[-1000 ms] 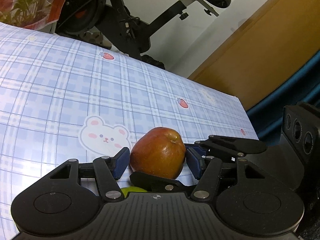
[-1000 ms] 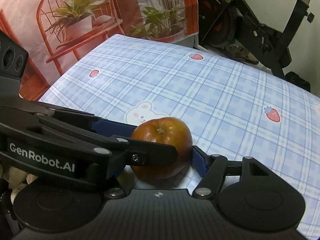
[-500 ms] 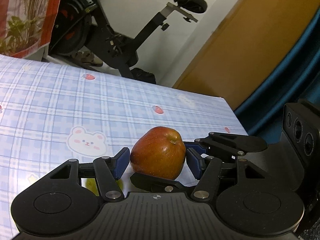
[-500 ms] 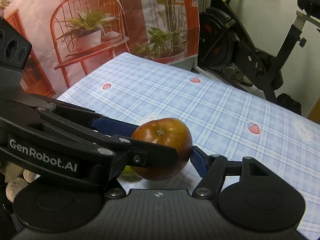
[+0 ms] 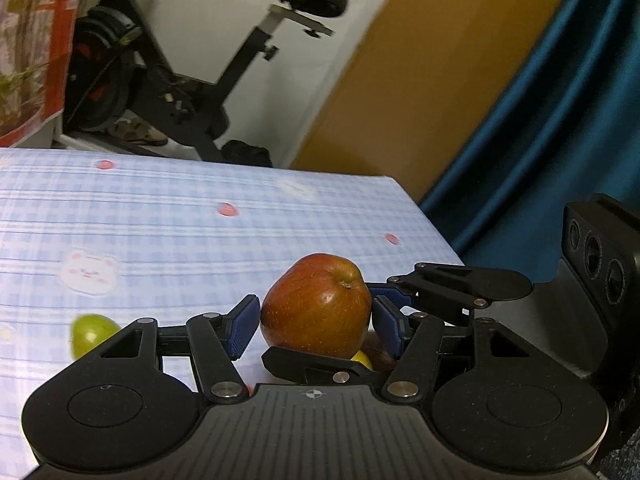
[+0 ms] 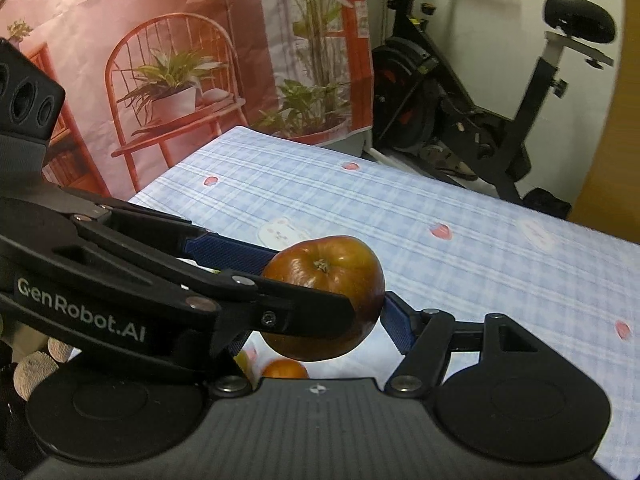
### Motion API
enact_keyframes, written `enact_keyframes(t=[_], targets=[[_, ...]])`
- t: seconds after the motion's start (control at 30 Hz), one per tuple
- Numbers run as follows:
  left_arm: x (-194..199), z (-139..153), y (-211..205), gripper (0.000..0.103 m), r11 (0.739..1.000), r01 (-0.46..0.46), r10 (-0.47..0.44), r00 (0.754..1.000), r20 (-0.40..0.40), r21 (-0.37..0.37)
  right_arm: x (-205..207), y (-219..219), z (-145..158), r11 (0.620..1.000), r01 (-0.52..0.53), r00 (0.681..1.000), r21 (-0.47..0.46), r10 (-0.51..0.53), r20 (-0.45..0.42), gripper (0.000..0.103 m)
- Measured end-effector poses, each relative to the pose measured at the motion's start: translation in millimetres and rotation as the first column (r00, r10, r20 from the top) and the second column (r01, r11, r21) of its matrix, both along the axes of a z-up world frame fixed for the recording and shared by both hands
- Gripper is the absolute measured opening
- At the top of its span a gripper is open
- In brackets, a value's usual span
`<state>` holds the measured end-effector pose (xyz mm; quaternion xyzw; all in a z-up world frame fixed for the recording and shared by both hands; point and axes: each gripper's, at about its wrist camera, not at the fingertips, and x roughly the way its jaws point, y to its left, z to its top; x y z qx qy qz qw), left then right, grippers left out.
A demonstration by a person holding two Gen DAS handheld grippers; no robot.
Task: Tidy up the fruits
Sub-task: 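Carry the red apple onto the cream plate and open the left gripper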
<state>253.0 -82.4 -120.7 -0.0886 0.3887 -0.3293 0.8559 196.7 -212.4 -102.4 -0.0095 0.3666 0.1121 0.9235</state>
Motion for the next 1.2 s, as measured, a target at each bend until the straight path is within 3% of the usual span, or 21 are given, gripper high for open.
enact_keyframes(t=[0.67,1.03,1.2], targets=[[-44.7,-34.3,-96.3,0.064,0.98,0.191,-0.186,0.979,-0.079,0.061,-109.3,-83.4,-21.5,0.981,0.177,0.984,0.08,-0.173,-0.05,0.069],[-51.2,-62.3,-127.4,0.063,0.972,0.222,-0.211,0.968,-0.133,0.07,-121.5,-102.7,-37.5,0.972,0.22,0.972,0.08,-0.211,-0.106,0.069],[-54.4,-61.2,-131.4,0.063,0.971,0.224,-0.212,0.967,-0.14,0.081,-118.2,-104.8,-43.5,0.974,0.219,0.969,0.062,-0.21,-0.127,0.069]])
